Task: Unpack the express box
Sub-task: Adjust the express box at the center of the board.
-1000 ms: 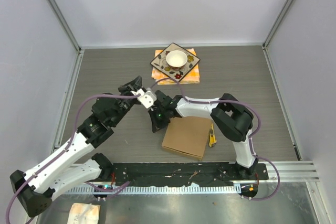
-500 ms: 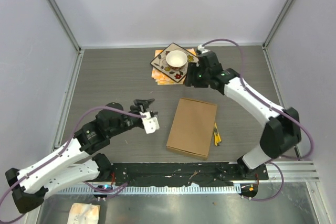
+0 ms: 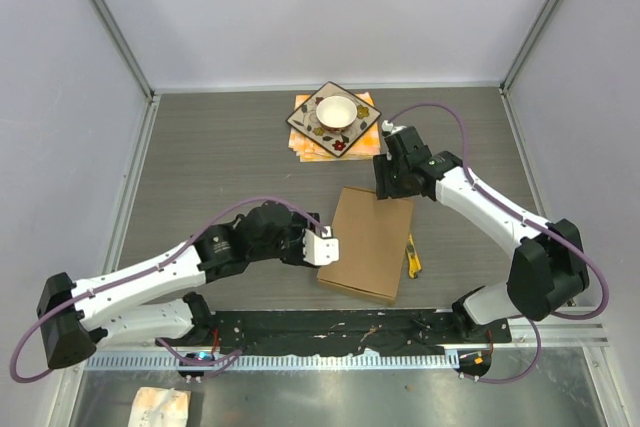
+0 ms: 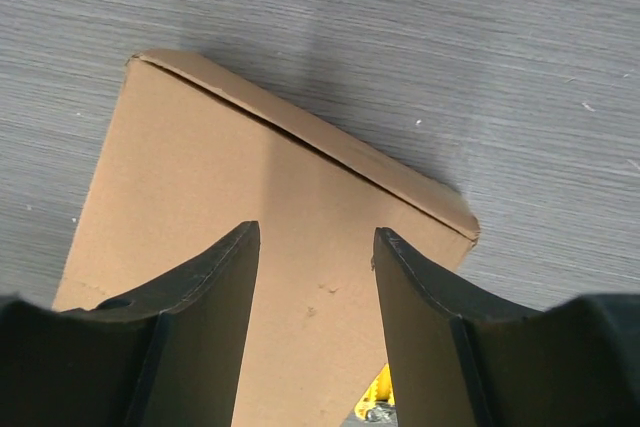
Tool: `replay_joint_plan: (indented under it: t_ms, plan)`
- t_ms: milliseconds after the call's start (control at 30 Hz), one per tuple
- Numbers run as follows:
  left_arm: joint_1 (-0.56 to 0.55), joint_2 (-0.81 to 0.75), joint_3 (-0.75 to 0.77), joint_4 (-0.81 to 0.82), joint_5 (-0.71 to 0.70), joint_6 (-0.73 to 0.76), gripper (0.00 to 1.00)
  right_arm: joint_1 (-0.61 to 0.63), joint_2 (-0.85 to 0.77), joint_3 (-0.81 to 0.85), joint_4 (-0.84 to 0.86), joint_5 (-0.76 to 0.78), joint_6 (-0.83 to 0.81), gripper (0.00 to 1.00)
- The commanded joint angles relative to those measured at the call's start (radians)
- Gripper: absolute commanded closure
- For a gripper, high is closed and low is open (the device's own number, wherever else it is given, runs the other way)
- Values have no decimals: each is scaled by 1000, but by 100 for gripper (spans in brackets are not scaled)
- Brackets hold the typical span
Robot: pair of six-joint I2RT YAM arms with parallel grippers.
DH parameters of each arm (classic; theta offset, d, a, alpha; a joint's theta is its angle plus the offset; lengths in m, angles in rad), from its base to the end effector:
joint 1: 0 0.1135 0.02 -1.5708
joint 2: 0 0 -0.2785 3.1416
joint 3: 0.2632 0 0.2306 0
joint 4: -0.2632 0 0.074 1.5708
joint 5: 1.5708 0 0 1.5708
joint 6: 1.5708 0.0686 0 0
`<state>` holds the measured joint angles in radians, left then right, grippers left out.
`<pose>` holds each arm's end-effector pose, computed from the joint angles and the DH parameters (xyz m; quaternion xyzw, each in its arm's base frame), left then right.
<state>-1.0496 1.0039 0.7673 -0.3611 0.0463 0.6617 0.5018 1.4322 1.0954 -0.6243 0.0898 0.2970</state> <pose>0.1062 -0.1913 0.2744 0.6743 0.5713 -0.1102 0.4547 0.2598 0.1355 0.2557 -0.0840 0.9493 0.0772 0.2929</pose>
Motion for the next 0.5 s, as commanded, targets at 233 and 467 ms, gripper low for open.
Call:
replay_joint_plan:
  t_ms: [233, 467]
  plan:
    - [-215, 116, 63, 28, -26, -27, 35, -2, 22, -14, -5, 36, -81, 46]
    - [-316, 225, 29, 146, -74, 41, 27, -2, 71, -35, 55, 28, -84, 47]
